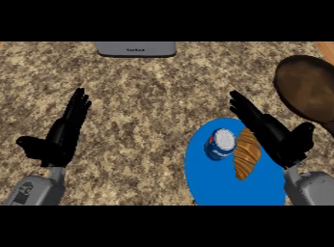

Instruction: Pick the croissant from the plate and place it in the pan

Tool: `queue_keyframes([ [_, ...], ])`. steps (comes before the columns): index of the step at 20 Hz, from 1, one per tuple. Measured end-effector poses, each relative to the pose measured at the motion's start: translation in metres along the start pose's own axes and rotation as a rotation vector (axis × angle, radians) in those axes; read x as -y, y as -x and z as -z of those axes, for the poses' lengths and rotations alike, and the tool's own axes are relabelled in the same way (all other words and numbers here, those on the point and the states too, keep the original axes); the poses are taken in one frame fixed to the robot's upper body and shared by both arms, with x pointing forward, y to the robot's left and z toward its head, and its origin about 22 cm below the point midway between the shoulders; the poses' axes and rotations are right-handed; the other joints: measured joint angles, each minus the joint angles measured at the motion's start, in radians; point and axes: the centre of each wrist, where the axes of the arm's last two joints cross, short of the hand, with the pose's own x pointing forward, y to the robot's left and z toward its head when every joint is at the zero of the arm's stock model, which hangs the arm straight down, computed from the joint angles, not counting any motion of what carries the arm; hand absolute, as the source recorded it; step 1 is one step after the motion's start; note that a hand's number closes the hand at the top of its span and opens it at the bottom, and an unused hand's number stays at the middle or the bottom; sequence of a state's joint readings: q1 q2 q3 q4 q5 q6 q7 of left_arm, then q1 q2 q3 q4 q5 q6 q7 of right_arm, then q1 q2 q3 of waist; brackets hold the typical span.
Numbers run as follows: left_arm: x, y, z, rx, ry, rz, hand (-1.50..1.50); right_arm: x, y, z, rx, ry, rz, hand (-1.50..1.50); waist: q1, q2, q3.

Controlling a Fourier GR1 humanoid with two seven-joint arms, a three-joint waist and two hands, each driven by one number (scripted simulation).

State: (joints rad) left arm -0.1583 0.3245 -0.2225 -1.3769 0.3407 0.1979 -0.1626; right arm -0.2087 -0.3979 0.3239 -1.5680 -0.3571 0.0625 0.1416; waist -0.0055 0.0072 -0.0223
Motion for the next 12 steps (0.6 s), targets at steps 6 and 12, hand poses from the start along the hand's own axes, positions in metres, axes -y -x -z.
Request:
queue_keyframes([
  [6, -0.025, -0.022, 0.009, -0.016, -0.083, 0.023, 0.0, 0.048, -0.048, -0.005, 0.289, 0.137, 0.036, 1.5, 0.001, -0.01, 0.02],
  [12, -0.037, -0.027, 0.003, -0.09, -0.14, 0.011, 0.0, 0.095, -0.036, -0.064, 0.311, 0.429, -0.284, -1.5, -0.034, -0.019, 0.023],
])
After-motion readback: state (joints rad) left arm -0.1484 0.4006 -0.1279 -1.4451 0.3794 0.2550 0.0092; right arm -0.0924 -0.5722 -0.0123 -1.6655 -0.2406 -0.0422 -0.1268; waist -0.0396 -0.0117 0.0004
